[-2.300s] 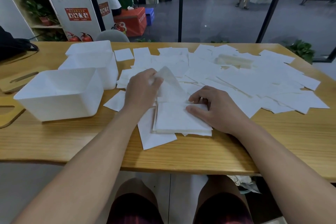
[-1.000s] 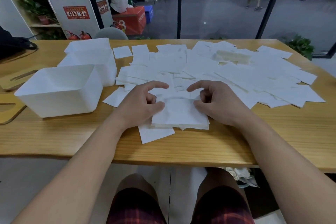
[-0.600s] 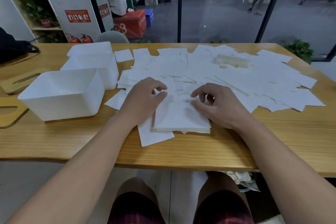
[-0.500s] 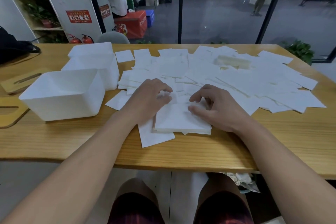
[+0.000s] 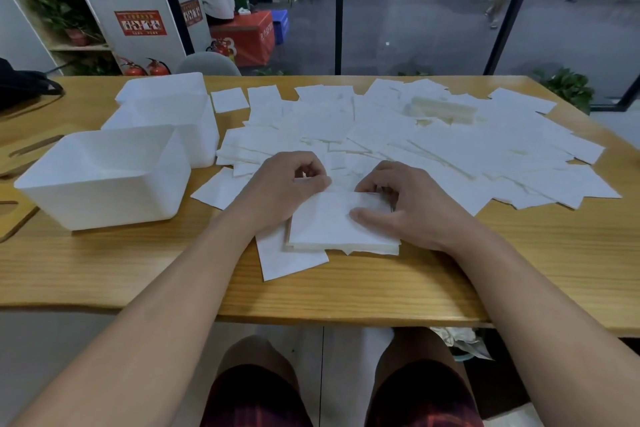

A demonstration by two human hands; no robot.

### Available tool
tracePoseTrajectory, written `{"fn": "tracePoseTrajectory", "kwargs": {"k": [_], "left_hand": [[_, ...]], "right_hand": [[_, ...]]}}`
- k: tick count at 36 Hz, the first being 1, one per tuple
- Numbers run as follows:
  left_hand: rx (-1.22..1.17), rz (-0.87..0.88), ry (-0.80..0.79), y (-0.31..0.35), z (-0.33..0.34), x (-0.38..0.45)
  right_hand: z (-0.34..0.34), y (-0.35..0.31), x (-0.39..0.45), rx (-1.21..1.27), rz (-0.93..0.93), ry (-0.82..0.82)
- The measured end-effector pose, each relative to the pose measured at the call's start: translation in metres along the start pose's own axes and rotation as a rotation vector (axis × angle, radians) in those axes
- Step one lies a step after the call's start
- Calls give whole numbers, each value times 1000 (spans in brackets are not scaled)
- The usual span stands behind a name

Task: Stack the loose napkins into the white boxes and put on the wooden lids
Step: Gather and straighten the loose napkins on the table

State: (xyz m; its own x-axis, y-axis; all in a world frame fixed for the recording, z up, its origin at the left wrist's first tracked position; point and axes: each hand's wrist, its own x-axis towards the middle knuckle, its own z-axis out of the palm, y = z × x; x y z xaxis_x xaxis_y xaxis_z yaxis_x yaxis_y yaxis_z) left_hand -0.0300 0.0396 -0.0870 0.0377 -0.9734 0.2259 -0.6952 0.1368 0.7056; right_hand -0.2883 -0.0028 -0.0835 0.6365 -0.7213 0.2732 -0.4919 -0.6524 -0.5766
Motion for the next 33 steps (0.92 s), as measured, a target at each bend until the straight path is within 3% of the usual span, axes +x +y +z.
{"fn": "tracePoseTrajectory", "kwargs": {"k": [7, 14, 25, 29, 33], "left_hand": [[-27, 56, 183, 5, 0, -8], [115, 66, 494, 1, -11, -6], [-41, 256, 491, 19, -10, -18], [9, 409, 442, 25, -6, -25], [13, 456, 410, 27, -5, -28]], "right_hand": [[-1, -3, 0, 11, -6, -22], [0, -3, -2, -4, 4, -26], [-3, -2, 1, 126, 104, 253], [-5, -2, 1, 190, 121, 248], [-8, -5, 1, 236, 58, 292]]}}
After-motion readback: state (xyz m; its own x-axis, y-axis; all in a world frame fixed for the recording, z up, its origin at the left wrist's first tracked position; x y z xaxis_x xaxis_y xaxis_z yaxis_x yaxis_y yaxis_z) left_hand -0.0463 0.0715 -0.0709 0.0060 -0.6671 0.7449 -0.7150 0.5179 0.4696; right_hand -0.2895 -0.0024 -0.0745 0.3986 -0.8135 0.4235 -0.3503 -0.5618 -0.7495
